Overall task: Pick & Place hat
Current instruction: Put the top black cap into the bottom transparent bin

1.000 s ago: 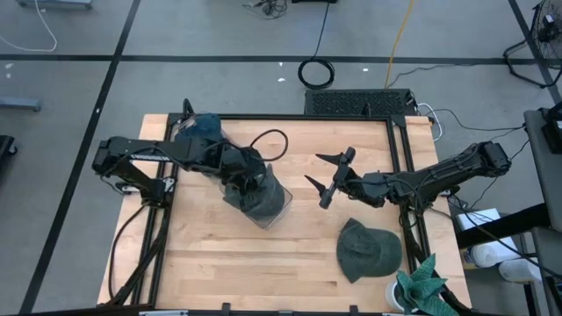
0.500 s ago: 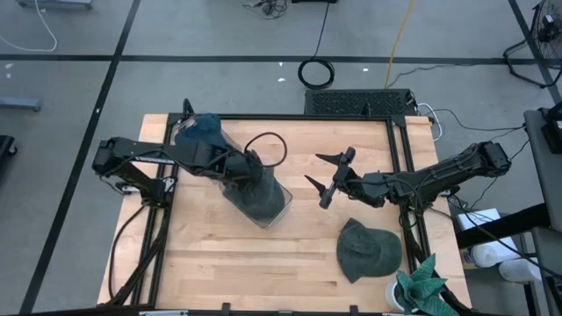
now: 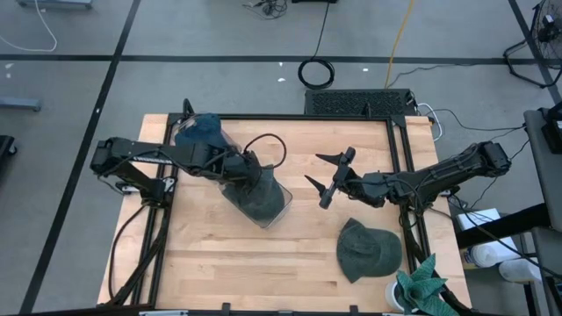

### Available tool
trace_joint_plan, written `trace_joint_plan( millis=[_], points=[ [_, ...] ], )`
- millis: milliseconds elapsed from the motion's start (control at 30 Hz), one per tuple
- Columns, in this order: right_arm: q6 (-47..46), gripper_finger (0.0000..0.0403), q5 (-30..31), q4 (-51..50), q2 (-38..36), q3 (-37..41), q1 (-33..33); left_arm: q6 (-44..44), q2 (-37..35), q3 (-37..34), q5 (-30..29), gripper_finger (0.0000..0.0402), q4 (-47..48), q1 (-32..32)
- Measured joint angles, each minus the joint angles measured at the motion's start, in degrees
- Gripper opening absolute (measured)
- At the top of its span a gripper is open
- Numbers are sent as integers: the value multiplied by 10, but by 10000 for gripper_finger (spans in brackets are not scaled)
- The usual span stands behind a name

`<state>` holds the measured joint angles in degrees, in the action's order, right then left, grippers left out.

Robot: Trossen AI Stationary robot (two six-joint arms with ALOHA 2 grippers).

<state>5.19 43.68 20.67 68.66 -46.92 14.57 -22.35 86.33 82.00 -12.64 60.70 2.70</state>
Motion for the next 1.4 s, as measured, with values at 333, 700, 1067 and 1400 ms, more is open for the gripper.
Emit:
trace_joint_plan(
  millis=[333, 700, 1067, 1400],
  points=[
    [0, 314, 0, -1, 0, 0, 0, 38, -30, 1, -42, 201, 25, -4],
    [0, 314, 0, 0, 0, 0, 0, 103, -53, 0, -32, 199, -30, -3],
    [0, 314, 0, 0, 0, 0, 0, 180, 66, 0, -34, 10, -113, -11],
    [0, 314, 0, -5, 0, 0, 0, 125, 103, 0, -32, 5, -54, -77]
  ],
)
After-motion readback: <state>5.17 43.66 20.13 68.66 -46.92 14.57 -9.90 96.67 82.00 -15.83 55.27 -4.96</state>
